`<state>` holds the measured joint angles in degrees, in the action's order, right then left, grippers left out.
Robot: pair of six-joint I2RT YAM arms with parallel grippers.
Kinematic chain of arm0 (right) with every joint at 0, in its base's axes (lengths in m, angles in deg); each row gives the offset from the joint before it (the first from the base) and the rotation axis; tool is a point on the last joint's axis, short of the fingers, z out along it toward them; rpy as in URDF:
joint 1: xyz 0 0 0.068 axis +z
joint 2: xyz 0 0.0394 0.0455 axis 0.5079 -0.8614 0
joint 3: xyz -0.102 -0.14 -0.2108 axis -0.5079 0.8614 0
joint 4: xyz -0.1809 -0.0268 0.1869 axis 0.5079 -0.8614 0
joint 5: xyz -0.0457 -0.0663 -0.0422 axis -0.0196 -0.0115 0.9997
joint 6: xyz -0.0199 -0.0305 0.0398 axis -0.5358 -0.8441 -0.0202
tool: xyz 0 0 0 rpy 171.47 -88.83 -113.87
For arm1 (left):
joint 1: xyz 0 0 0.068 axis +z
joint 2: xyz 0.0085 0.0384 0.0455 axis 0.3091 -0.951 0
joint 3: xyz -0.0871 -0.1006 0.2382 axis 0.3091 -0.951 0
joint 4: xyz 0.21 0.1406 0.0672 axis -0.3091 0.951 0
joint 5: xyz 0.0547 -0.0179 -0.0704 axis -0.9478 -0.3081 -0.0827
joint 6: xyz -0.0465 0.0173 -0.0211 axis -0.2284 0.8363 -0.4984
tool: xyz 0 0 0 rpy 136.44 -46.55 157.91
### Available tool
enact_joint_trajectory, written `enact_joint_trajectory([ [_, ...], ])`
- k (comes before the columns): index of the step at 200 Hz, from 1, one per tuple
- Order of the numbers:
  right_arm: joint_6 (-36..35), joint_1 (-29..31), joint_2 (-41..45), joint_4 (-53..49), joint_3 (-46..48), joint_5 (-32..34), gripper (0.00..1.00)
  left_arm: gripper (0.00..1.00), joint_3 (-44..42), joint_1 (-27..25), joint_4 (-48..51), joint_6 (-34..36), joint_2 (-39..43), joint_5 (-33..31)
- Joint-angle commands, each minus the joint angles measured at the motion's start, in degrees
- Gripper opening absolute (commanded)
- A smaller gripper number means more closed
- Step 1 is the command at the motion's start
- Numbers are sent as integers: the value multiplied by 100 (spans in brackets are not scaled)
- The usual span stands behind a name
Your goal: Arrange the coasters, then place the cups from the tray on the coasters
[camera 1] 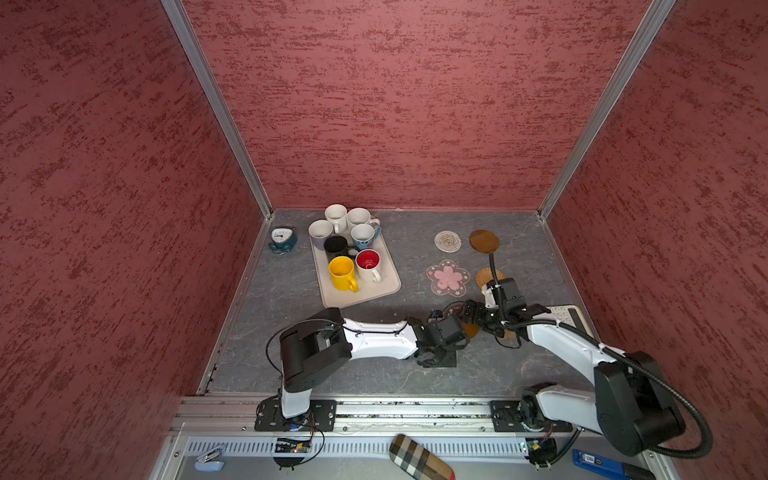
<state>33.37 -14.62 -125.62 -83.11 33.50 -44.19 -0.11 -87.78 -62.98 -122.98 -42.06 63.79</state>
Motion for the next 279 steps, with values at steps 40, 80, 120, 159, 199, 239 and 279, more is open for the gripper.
enact_joint_trajectory([
  [40, 126, -18, -337, 609, -119, -571, 99, 50, -129, -55, 194, 14, -165, 93],
  [80, 188, -23, -444, 722, -244, -685, 99, 50, 104, -57, 236, 103, -305, 177],
  [120, 143, -178, -125, 454, -354, -356, 99, 50, 429, -71, 229, 175, -522, 261],
  [159, 74, -729, 192, 90, -468, -170, 99, 50, 758, -69, 255, 219, -776, 260],
  [199, 84, -1195, 410, 49, -390, -308, 99, 50, 1101, -47, 236, 322, -994, 330],
  [239, 10, -1296, 469, -8, -403, -284, 99, 51, 1189, -18, 326, 362, -927, 350],
  [279, -16, -1292, 540, -39, -442, -118, 99, 78, 1236, -44, 460, 415, -631, 256],
])
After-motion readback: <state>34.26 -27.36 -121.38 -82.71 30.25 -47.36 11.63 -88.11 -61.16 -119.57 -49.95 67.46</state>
